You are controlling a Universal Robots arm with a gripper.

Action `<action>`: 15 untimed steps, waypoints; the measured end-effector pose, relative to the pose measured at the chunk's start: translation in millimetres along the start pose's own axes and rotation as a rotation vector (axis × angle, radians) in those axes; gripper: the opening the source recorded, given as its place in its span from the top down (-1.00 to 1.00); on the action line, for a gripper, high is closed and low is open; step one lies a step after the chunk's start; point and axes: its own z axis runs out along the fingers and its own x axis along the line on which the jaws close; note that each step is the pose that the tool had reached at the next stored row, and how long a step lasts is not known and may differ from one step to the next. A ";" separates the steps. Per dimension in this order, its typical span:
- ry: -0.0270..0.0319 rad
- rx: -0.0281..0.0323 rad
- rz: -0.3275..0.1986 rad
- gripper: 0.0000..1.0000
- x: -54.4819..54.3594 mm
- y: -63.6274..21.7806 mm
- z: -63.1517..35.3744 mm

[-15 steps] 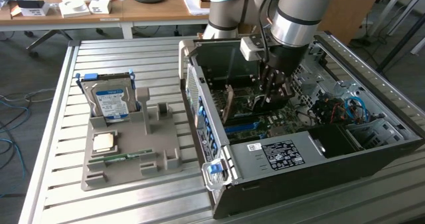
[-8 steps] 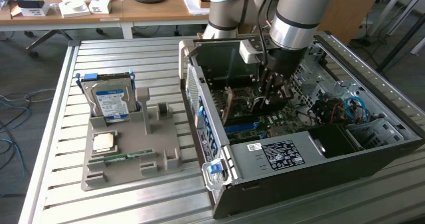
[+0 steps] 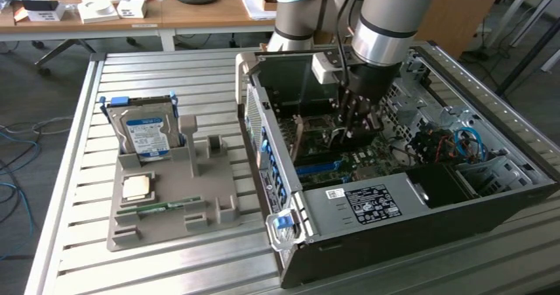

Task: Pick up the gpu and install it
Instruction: 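Insert the gpu into the slot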

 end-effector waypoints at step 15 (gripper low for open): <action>0.0000 0.0000 0.000 0.47 4.2 4.6 1.3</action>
